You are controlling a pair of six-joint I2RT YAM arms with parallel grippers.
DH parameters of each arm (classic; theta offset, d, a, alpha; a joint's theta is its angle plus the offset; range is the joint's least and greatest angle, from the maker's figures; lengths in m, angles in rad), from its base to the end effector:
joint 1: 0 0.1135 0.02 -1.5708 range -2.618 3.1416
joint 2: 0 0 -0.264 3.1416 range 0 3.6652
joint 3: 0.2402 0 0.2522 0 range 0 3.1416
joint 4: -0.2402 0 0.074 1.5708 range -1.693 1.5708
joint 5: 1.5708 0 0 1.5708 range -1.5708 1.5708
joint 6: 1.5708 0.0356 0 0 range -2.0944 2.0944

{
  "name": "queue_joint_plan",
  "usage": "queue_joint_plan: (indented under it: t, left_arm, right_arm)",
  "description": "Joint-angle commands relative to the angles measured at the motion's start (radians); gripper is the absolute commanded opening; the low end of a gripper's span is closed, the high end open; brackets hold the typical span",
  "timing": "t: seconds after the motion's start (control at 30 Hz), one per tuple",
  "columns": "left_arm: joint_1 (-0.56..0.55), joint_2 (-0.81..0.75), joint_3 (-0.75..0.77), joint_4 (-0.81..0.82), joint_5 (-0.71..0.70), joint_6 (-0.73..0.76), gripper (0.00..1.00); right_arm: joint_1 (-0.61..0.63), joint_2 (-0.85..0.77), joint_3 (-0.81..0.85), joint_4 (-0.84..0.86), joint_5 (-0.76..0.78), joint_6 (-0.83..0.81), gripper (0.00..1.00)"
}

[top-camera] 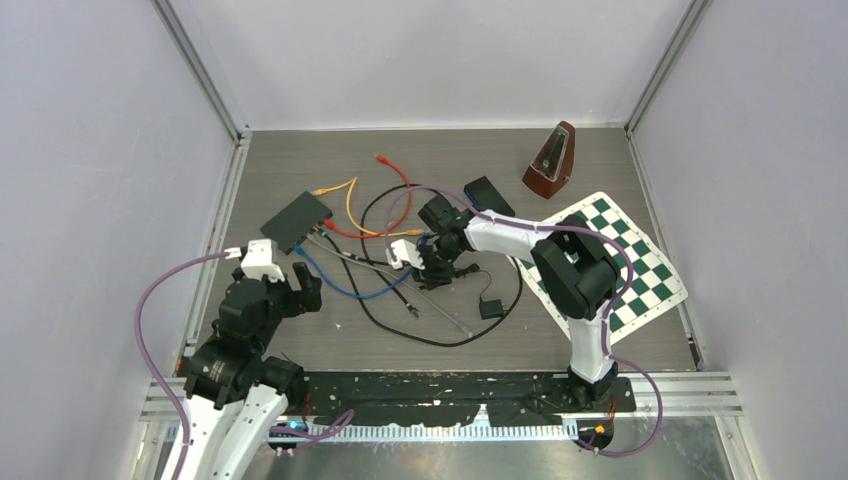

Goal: Insert the plug into the switch port
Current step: Pick up the power from the center of the board.

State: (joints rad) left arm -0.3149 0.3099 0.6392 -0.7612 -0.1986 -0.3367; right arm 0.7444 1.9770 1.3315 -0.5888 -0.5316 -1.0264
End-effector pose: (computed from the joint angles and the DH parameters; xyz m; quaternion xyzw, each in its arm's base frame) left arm 0.0781 -0.0181 0.2844 -0.0626 0.8374 -0.0926 0.5350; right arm 0.2751 0.2779 0.1578 -0.7643 0.5681 0.2337 0.1964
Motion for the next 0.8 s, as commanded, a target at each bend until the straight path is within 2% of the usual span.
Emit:
queue_joint_plan:
  t: [0.0,0.4,0.5,0.7,0.77]
  left_arm:
    - [-0.003,-0.005,0.037,0.011,-0.021,-0.002,0.86]
    - [-0.003,-0.005,0.037,0.011,-0.025,-0.002,0.86]
    - [-0.003,-0.004,0.038,0.011,-0.024,-0.002,0.86]
    - [-0.003,-0.008,0.036,0.011,-0.034,-0.009,0.86]
    - [-0.003,-0.011,0.033,0.014,-0.038,-0.014,0.86]
  right_arm:
    - [0.023,0.033,0.046,-0.018,0.025,0.014,0.37]
    - [0.051,0.014,0.04,-0.057,0.084,0.034,0.25]
    - [0.052,0.02,0.055,-0.048,0.122,0.068,0.17]
    - [0.052,0.024,0.057,-0.018,0.182,0.1,0.06]
    - [0.05,0.018,0.053,0.005,0.208,0.127,0.05]
